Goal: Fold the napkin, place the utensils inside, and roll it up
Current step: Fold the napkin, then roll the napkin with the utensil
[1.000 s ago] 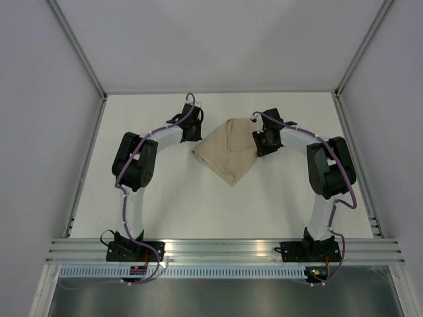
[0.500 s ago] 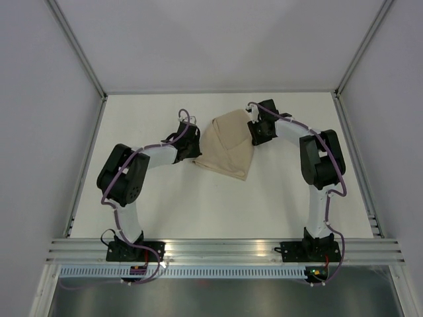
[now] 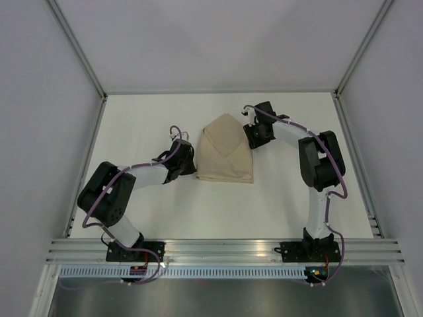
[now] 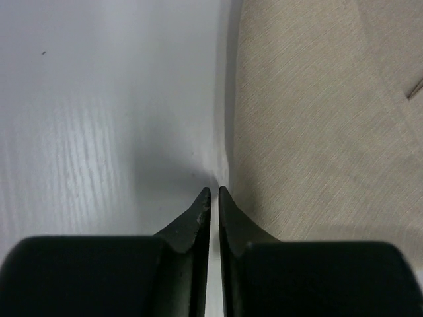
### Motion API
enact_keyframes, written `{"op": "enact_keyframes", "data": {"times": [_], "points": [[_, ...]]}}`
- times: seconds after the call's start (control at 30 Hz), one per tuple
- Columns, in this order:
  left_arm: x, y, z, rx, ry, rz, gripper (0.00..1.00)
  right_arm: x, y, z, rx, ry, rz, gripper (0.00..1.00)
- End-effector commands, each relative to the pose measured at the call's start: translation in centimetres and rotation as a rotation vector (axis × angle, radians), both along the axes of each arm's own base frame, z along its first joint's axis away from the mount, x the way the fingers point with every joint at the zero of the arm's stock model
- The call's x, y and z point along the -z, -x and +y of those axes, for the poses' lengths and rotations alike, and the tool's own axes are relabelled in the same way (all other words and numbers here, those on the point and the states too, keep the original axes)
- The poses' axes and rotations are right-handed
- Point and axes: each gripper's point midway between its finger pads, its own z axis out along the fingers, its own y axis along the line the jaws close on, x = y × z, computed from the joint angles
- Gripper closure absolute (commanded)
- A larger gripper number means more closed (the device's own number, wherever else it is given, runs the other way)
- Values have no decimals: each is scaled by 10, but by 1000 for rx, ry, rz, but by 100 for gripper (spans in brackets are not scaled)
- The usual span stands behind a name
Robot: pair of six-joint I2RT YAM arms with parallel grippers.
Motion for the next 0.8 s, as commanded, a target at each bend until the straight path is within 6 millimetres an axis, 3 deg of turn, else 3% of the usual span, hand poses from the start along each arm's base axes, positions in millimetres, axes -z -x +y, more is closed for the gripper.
{"op": "enact_keyframes", "data": {"times": [0.0,0.07,0.13,0.17,0.2,0.3,0.4,0.53,0.67,0.77], "points": [[-17,5,14,-53,-19,-36,85,-6,25,-23,48,41,69,55],[-44,-3,15,-44,-24,-99,79,-29,14,-44,101,35,14,53],[-63,-8,18,-25,-40,-142,65,-56,9,-55,109,36,-54,48],[-83,-13,17,-25,-27,-190,62,-65,7,-62,115,41,-82,47],[-91,-15,18,-10,-40,-209,56,-70,9,-65,91,53,-100,47],[-119,-25,16,21,-43,-284,52,-109,20,-57,-5,6,-206,45],[-141,-35,13,51,-52,-339,51,-124,38,-45,-157,-24,-265,45],[-180,-43,9,65,-19,-432,49,-116,71,-29,-366,81,-332,44],[-223,-43,8,78,51,-512,48,-119,86,-8,-499,119,-449,43],[-253,-42,8,73,80,-575,45,-110,98,6,-600,131,-464,43]]}}
